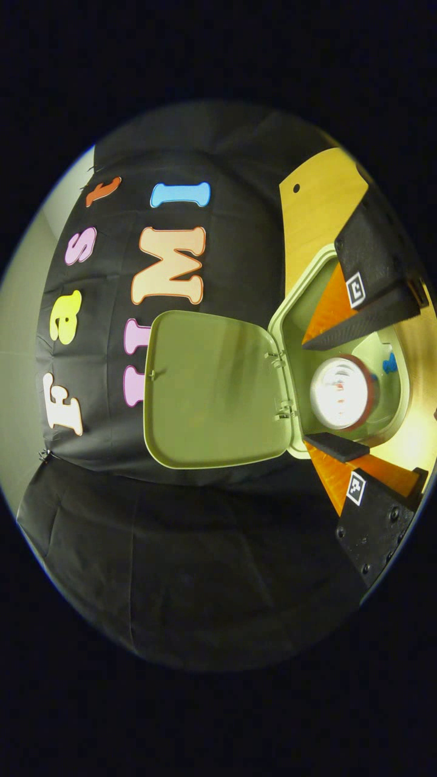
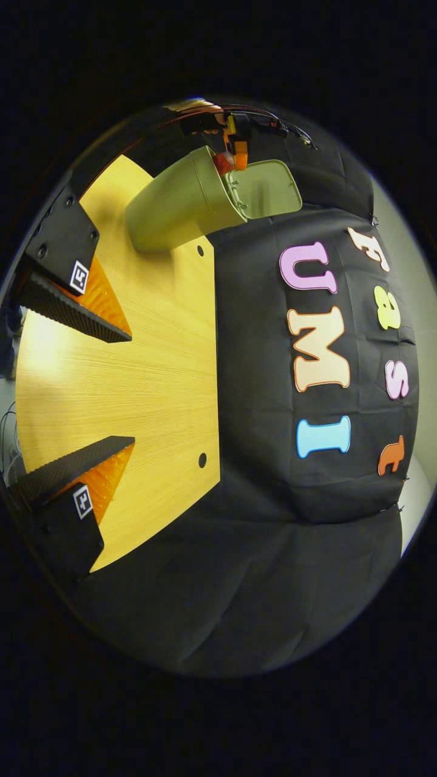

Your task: Press the lid of the desktop garbage bin to open it, pick up the crumpled paper on the desktop and throw it into the bin, then pick up the pop can on the desktop and drop it into the bin, and finally close the garbage bin lid.

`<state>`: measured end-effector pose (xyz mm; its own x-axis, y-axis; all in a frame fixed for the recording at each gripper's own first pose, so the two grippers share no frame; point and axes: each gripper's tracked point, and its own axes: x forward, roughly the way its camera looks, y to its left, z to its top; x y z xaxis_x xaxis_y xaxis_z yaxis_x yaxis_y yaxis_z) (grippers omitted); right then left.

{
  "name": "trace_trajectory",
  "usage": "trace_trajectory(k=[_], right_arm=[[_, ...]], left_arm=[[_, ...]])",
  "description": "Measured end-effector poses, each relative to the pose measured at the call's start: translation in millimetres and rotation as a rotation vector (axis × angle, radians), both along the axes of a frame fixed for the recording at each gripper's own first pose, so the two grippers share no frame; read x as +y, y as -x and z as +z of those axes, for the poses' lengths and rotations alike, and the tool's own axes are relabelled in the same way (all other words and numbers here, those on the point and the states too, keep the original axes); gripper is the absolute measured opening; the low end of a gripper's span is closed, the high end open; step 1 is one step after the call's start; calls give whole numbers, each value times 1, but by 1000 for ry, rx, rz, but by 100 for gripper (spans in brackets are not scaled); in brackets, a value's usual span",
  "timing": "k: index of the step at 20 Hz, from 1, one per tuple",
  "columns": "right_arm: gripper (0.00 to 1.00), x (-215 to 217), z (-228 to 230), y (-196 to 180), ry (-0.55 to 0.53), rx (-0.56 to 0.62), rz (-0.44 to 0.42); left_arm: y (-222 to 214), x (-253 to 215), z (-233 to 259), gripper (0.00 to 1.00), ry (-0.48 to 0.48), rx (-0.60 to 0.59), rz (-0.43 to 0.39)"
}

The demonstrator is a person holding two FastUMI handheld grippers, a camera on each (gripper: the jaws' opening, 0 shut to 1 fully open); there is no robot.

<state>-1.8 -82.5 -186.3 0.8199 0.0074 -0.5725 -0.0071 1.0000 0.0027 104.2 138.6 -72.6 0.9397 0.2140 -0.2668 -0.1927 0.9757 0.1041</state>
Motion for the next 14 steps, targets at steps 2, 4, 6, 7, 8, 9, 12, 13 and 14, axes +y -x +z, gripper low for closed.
trace_trajectory(k=[2,4,6,7,8,9,12,13,14], right_arm=[[96,2,1,-1,-8,-4,-2],[98,3,2,-2,-10,0,-6],[96,6,5,-2,-4,-9,-10],[98,10,6,-1,-7,-12,-7],[98,13,5,-1,-11,-11,-4],[98,16,2,1,-15,-8,-1],[96,24,-5,8,-22,19,7],[98,27,-6,11,-28,23,11],[98,30,-7,15,-34,28,15]], left_arm=[[0,-2,16,93,-16,-22,-10],[-5,-11,40,93,-23,-62,-44],[-13,-25,71,96,21,-115,-97],[-18,-26,86,94,37,-135,-107],[-23,-24,102,93,34,-157,-114],[-29,-20,118,94,17,-183,-117],[-46,-14,161,92,-39,-249,-136],[-54,-12,172,92,-51,-271,-138],[-61,-7,181,92,-64,-284,-128]])
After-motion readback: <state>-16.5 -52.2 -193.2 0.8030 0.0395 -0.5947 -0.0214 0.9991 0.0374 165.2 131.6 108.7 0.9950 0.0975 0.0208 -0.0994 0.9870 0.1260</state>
